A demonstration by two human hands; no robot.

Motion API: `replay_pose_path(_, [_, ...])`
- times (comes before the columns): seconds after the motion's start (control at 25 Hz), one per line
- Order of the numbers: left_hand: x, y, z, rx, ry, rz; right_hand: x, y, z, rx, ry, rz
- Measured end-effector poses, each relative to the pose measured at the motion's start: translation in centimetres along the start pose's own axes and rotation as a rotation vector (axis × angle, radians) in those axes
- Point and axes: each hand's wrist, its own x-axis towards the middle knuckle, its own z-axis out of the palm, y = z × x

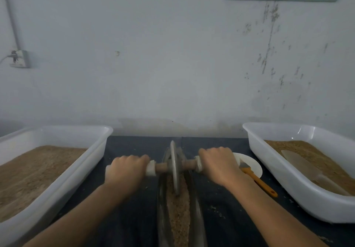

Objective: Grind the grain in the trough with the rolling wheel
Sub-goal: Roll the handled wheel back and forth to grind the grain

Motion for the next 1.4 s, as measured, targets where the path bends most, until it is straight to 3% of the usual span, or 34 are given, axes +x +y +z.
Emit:
replay_pose_path(0.16, [0.8,0.9,-1.4,0.089,0.018,-0.012,-0.3,0.2,0.8,0.068,-0.032,0.074])
replay_pose_path(0.32, [-5.1,1.4,-3.1,0.068,-0.023,0.093,-7.7,0.1,-1.5,0.204,-0.198,-0.051])
replay_pose_path(0.48, [-8.5,0.8,-4.1,0.003,-0.135,0.114,-10.6,-0.4,-4.3,0.119,-0.362,-0.074])
replay_pose_path(0.56, [-7.4,0.6,-3.5,-0.026,-0.141,0.075,-9.2,-0.8,-3.8,0.092,-0.244,-0.082])
replay_pose_path(0.72, [-1.6,0.9,-0.7,-0.017,0.004,-0.010,-2.1,-0.2,-0.5,0.033,-0.039,-0.005])
replay_pose_path(0.92, [2.1,1.3,-0.7,0.088,0.053,-0.021,1.1,0.4,1.3,0.037,-0.040,0.073])
replay_pose_path(1.12, [-4.9,1.7,-2.4,0.041,-0.024,0.086,-7.8,-0.1,-1.3,0.186,-0.161,-0.051])
replay_pose_path(1.28, [-8.4,0.6,-3.3,-0.003,-0.153,0.143,-10.1,-0.4,-3.5,0.140,-0.340,-0.122])
replay_pose_path(1.4, [-6.1,0.5,-2.4,-0.072,-0.147,0.072,-7.4,-1.0,-2.7,0.084,-0.139,-0.098])
